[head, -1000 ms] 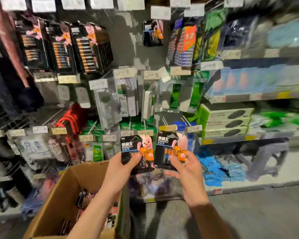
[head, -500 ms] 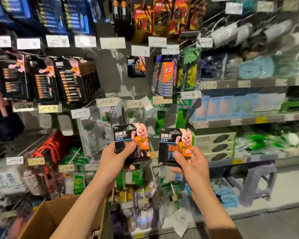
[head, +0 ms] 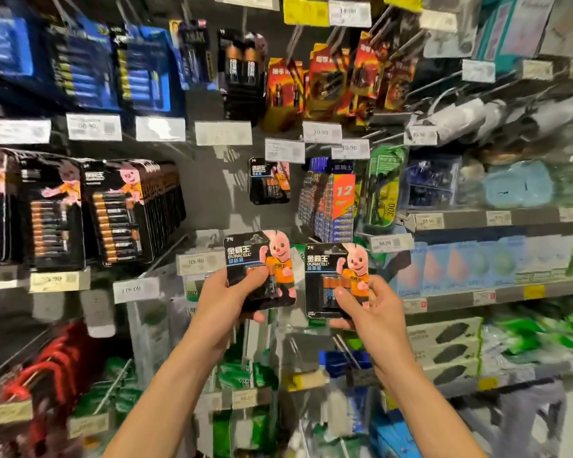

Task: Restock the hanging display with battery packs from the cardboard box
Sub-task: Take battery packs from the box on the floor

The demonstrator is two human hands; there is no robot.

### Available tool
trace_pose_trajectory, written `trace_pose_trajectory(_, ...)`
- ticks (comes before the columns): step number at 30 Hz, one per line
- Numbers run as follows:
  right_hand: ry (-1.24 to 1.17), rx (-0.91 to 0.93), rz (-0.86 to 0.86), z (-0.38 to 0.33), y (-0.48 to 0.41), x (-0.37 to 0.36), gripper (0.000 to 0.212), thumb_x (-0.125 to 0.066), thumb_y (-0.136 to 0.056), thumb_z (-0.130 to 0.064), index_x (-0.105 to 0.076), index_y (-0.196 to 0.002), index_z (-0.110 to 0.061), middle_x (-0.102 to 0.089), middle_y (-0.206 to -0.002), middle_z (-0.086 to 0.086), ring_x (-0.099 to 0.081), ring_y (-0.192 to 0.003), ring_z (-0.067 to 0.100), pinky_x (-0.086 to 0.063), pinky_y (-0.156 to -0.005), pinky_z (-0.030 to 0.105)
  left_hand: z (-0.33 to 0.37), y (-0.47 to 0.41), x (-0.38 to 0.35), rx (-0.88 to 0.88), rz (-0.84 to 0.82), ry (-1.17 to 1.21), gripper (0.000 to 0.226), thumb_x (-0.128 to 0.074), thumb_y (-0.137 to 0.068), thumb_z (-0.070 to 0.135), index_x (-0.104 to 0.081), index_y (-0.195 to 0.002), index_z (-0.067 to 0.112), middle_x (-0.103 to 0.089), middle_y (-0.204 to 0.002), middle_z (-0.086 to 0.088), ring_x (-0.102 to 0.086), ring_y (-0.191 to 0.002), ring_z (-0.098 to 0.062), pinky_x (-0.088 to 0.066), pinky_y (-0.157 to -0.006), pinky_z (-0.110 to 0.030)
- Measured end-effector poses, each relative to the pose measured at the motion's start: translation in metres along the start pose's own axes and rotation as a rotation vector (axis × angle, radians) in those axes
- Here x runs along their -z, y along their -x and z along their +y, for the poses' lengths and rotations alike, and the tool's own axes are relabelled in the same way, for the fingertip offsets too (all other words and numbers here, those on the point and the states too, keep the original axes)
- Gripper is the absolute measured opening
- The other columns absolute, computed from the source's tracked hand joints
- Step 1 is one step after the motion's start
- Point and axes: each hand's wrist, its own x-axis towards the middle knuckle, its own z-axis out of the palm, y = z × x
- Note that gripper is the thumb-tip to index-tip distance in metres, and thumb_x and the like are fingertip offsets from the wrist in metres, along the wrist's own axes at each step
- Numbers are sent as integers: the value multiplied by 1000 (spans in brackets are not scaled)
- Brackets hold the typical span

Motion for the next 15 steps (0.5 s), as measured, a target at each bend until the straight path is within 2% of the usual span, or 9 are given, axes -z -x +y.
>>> trace_pose_trajectory(3,-4,2,4,3,-30,-20,33,-70,-93,-10,-59,-125,-9,-68,-125,5,-72,-101,19,-62,-63,30,13,-32,3,-7,-30,-32,15,-70,-94,17,-73,-106,9,-79,-98,-10,-74,-78,-22,-50,-45,-27)
trace_pose_trajectory(5,-8,21,-16,2,-49,-31,31,-70,-93,-10,-60,-123,-12,-69,-124,4,-72,-102,19,-62,-63,30,21,-52,6,-26,-40,-45,16,-70,-93,18,-74,-105,8,-79,-99,-10,-74,-79,-22,-51,-48,-29)
trace_pose_trajectory(8,-12,41,-26,1,-81,-44,40,-72,-92,-12,-58,-130,-10,-68,-128,6,-73,-100,18,-63,-65,32,34,-80,9,-56,-44,-62,24,-72,-90,20,-74,-107,3,-78,-103,-15,-74,-81,-25,-51,-64,-38)
trace_pose_trajectory(11,-2,60,-39,0,-115,-52,53,-74,-92,-18,-51,-139,-8,-60,-140,9,-73,-99,16,-64,-67,35,47,-108,10,-99,-32,-67,28,-74,-83,24,-76,-102,2,-78,-100,-16,-73,-88,-29,-53,-66,-35)
trace_pose_trajectory(13,-4,65,-56,2,-138,-56,59,-75,-91,-21,-49,-142,-8,-54,-146,10,-68,-114,24,-64,-66,34,55,-123,7,-125,-25,-80,35,-76,-79,29,-76,-102,3,-78,-101,-13,-74,-95,-31,-56,-82,-41)
trace_pose_trajectory(15,-17,92,-81,0,-153,-61,55,-74,-92,-19,-51,-140,-9,-57,-142,9,-68,-112,23,-64,-65,33,62,-135,1,-140,-37,-88,39,-79,-80,33,-77,-105,3,-77,-107,-14,-72,-106,-35,-49,-104,-51)
